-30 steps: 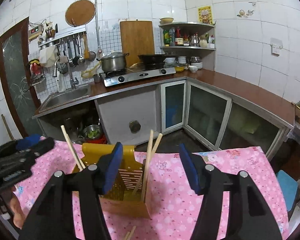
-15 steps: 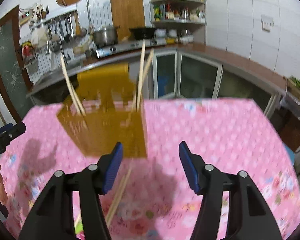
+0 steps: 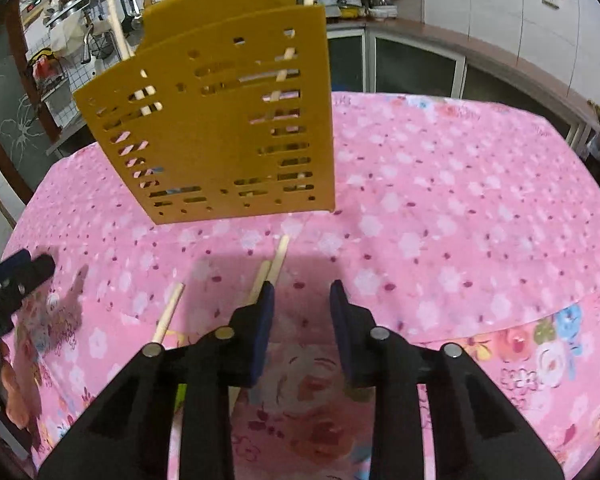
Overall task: Organize utensils
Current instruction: 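Move both open tools back down to the remaining chopsticks, then grasp a chopstick with the left tool while the right tool grasps another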
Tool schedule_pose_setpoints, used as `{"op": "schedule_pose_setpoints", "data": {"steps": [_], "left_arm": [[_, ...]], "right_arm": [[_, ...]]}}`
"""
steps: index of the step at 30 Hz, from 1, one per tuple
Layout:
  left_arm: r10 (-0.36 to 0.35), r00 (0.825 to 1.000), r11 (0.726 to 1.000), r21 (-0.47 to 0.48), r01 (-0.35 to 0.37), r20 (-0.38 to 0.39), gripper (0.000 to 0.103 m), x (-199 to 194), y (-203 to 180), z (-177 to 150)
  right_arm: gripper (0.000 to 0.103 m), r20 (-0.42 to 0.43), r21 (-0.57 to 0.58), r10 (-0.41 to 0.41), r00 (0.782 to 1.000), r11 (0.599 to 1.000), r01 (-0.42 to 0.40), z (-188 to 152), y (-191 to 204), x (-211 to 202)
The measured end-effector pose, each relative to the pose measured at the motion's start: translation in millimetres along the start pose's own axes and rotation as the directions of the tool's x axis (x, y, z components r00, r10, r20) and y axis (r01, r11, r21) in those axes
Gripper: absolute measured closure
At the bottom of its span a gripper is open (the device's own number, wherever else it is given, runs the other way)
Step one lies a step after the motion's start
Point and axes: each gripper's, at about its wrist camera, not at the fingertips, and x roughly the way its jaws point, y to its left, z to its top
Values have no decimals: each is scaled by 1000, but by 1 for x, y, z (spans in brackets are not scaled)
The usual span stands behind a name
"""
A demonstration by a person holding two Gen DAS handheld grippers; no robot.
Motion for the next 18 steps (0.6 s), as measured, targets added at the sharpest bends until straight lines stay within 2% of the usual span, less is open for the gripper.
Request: {"op": "schedule_pose_setpoints", "data": {"steps": [9, 14, 18], "left_arm": [[-10, 1000, 1000, 7, 10, -28, 6, 8, -1, -7], [-7, 999, 1000, 14, 8, -38, 6, 9, -4, -7], [-3, 999, 1000, 11, 3, -43, 6, 10, -3, -7]], "right_arm": [[77, -5, 76, 58, 998, 995, -57, 10, -3, 1], [78, -53, 47, 26, 998, 999, -24, 12, -1, 10], [87, -73, 40, 12, 997, 999, -9, 15, 3, 12]]}}
